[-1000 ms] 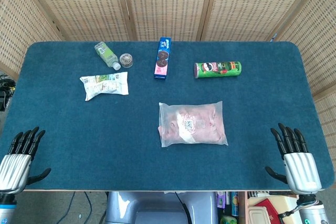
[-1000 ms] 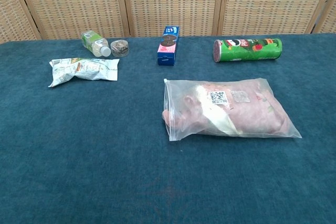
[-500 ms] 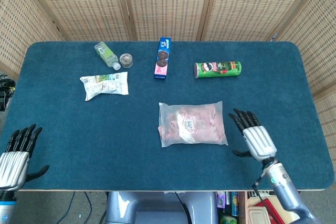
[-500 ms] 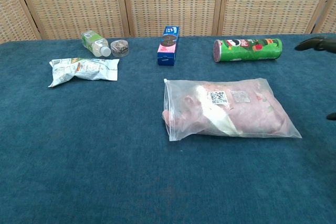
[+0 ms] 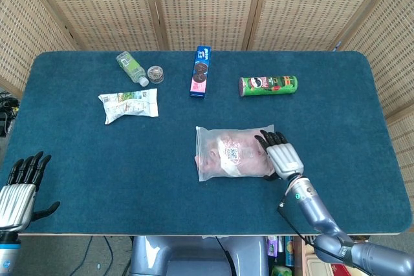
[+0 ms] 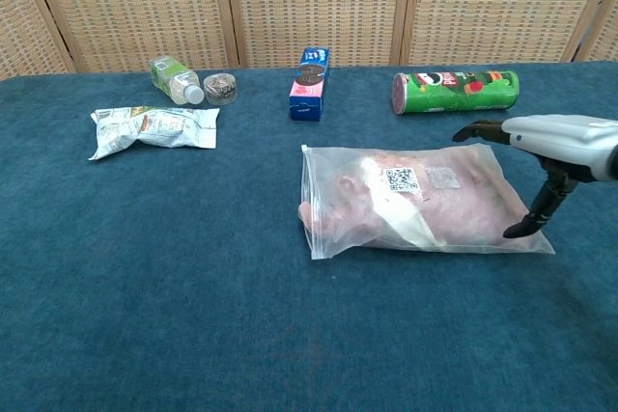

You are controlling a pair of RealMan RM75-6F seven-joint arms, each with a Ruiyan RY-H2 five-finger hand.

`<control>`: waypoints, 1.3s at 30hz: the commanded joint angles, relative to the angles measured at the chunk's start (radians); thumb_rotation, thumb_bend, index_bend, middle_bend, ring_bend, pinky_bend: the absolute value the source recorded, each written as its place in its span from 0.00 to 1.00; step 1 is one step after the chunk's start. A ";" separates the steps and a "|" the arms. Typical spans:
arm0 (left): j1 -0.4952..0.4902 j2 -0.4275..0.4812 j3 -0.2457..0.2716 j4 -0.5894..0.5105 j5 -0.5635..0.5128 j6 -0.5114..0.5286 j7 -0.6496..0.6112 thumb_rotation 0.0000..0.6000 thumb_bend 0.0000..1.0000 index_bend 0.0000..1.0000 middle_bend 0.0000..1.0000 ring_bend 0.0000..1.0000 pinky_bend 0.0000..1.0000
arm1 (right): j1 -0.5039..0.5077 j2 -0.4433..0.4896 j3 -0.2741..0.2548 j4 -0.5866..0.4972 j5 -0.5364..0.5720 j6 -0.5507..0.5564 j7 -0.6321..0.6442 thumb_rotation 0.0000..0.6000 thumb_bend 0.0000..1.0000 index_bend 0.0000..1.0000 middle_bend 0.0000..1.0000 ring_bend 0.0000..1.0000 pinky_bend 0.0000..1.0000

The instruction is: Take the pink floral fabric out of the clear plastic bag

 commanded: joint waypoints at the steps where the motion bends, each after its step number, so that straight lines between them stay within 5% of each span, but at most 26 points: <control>1: 0.000 0.000 0.001 0.000 0.001 0.000 0.000 1.00 0.18 0.00 0.00 0.00 0.00 | 0.026 -0.025 0.001 0.006 0.038 -0.005 -0.029 1.00 0.00 0.00 0.00 0.00 0.00; 16: -0.006 -0.004 0.001 0.003 -0.011 -0.010 0.006 1.00 0.18 0.00 0.00 0.00 0.00 | 0.110 -0.102 -0.047 0.132 0.120 -0.025 -0.085 1.00 0.00 0.00 0.00 0.00 0.01; 19: -0.008 -0.007 0.000 0.004 -0.016 -0.012 0.010 1.00 0.18 0.00 0.00 0.00 0.00 | 0.114 -0.117 -0.052 0.158 0.095 -0.022 -0.058 1.00 0.00 0.00 0.08 0.06 0.12; 23: -0.009 -0.009 -0.001 0.005 -0.021 -0.015 0.015 1.00 0.18 0.00 0.00 0.00 0.00 | 0.111 -0.134 -0.057 0.192 0.040 -0.001 -0.011 1.00 0.01 0.10 0.29 0.29 0.38; 25: -0.011 -0.010 -0.001 0.005 -0.023 -0.016 0.017 1.00 0.18 0.00 0.00 0.00 0.00 | 0.108 -0.137 -0.058 0.202 0.018 0.005 0.013 1.00 0.08 0.25 0.39 0.39 0.47; 27: -0.012 -0.012 -0.001 0.005 -0.024 -0.017 0.018 1.00 0.18 0.00 0.00 0.00 0.00 | 0.104 -0.138 -0.061 0.215 -0.014 0.012 0.044 1.00 0.26 0.43 0.51 0.50 0.56; 30: -0.012 -0.013 -0.001 0.006 -0.025 -0.018 0.019 1.00 0.18 0.00 0.00 0.00 0.00 | 0.096 -0.138 -0.069 0.231 -0.074 0.023 0.111 1.00 0.49 0.55 0.61 0.59 0.58; 34: -0.014 -0.013 -0.001 0.007 -0.029 -0.021 0.019 1.00 0.18 0.00 0.00 0.00 0.00 | 0.082 -0.138 -0.080 0.248 -0.153 0.058 0.185 1.00 0.63 0.60 0.65 0.63 0.58; 39: -0.019 -0.015 -0.002 0.007 -0.034 -0.028 0.020 1.00 0.18 0.00 0.00 0.00 0.00 | 0.064 -0.127 -0.110 0.263 -0.291 0.117 0.310 1.00 0.65 0.60 0.66 0.64 0.58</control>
